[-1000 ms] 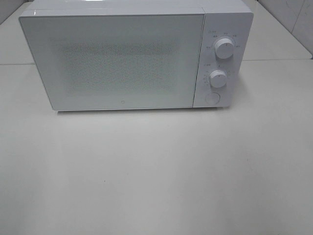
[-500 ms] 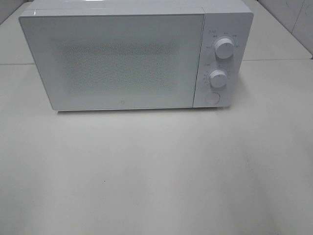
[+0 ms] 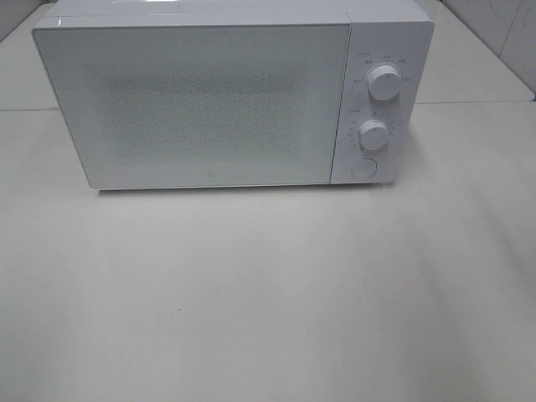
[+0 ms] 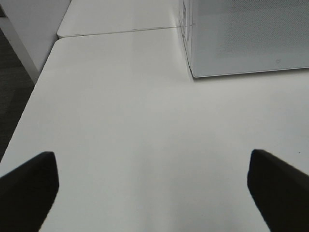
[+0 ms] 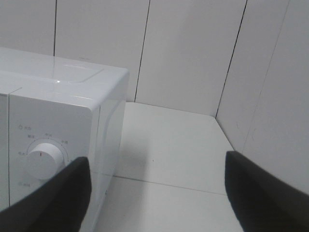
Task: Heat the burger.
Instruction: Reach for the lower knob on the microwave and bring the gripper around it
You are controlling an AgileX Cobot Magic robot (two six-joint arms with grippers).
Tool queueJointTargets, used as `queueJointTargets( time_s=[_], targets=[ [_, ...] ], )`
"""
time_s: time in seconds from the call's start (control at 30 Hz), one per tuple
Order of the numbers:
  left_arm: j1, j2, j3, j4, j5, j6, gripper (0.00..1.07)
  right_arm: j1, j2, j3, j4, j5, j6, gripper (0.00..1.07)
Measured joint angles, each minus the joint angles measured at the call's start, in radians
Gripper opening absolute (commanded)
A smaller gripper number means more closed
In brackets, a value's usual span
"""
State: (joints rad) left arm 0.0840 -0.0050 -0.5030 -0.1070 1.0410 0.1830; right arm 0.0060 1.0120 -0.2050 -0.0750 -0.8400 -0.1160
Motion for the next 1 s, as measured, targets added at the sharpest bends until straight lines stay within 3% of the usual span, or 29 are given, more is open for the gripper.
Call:
queueJointTargets(
  time_s=[0.23,0.4,1.0],
  targets=[
    [0.000,0.000,0.000,0.000,0.000,0.000,1.01,0.035,0.243,-0.001,0.021,-0.228,0.094,0.76],
    [0.000,0.000,0.000,0.000,0.000,0.000,1.01,0.171,0.393,-0.003,0.126,-0.353,0.063,0.76],
    [0.000,0.000,0.000,0.000,-0.001,0.000,1.01,0.415,0.675,-0.059,0.344,-0.368,0.042,0.76]
  ],
)
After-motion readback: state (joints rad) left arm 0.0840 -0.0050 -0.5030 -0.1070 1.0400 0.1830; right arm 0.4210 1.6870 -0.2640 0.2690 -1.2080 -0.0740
